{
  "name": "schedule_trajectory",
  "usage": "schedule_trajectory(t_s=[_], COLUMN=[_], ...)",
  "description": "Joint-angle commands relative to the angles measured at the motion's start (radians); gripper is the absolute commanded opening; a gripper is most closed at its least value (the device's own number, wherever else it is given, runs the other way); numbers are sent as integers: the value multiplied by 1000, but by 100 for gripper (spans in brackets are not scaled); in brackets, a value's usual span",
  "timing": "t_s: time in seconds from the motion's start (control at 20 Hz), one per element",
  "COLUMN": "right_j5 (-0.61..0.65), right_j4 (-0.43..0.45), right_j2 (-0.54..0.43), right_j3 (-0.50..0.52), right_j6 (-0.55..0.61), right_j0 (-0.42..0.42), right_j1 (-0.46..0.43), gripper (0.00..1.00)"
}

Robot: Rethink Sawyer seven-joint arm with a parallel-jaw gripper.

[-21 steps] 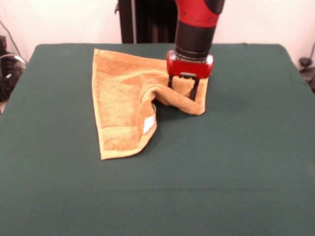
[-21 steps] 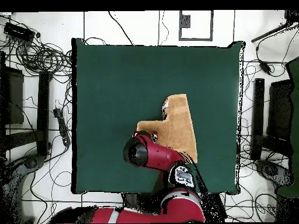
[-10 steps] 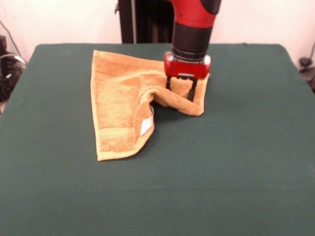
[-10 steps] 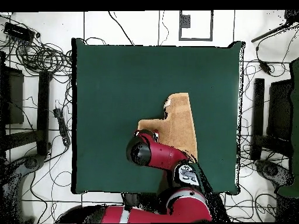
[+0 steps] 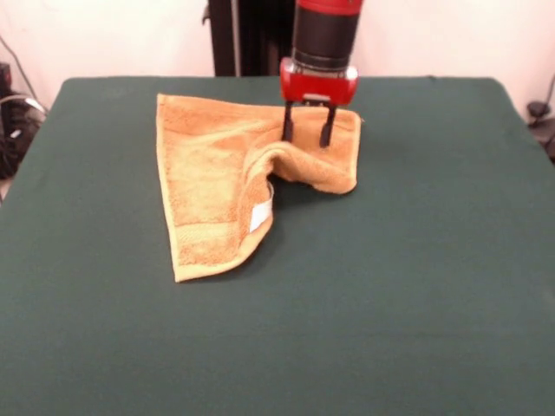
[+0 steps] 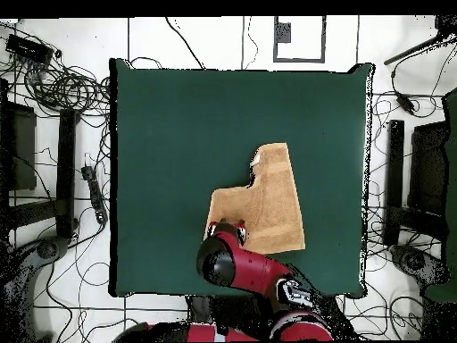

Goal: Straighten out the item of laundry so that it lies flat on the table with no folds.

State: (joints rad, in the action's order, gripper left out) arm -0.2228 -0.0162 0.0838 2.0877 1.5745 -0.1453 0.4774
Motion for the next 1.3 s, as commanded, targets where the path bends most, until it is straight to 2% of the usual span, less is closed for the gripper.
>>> schedule_trajectory(t_s=[0.05, 0.25, 0.45, 0.85, 1.3], right_j5=[-112, -205, -235, -193, -99], right_j4=[14, 43, 68, 120, 230], right_j2=[-5, -18, -27, -26, 9], right_j3=[128, 75, 36, -29, -20], right_j6=[285, 271, 246, 192, 112], right_j0=[6, -41, -74, -139, -232], right_j1=[-111, -225, -270, -285, -197], gripper=[100, 100, 100, 100, 100])
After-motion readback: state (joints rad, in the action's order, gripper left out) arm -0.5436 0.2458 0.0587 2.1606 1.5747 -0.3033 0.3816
